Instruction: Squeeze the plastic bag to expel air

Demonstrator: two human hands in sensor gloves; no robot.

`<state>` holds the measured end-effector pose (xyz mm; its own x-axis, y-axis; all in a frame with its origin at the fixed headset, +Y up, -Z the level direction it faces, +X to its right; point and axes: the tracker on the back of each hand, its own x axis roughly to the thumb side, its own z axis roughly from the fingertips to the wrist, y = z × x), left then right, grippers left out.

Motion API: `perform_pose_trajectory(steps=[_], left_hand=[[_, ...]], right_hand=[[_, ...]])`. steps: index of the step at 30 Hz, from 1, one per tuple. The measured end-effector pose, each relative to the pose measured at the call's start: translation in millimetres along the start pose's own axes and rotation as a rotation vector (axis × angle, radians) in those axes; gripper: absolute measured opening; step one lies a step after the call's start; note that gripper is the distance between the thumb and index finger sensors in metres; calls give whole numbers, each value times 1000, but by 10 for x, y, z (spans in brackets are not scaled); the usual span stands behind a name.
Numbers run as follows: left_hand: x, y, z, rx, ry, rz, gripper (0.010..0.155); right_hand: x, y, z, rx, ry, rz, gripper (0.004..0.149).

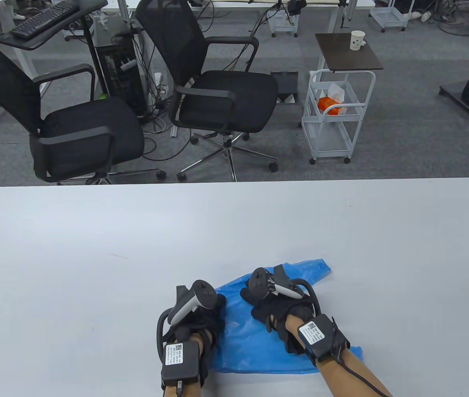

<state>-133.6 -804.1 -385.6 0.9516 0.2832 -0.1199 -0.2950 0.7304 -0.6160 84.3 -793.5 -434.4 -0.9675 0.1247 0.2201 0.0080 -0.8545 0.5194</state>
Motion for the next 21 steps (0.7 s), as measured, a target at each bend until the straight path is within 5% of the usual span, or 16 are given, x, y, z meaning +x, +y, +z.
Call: perform_pose_trajectory(steps=[21], left_hand=[[-26, 5, -9, -4, -1, 20, 67]], right_hand=[[-1316, -62, 220, -54, 313, -140, 63]])
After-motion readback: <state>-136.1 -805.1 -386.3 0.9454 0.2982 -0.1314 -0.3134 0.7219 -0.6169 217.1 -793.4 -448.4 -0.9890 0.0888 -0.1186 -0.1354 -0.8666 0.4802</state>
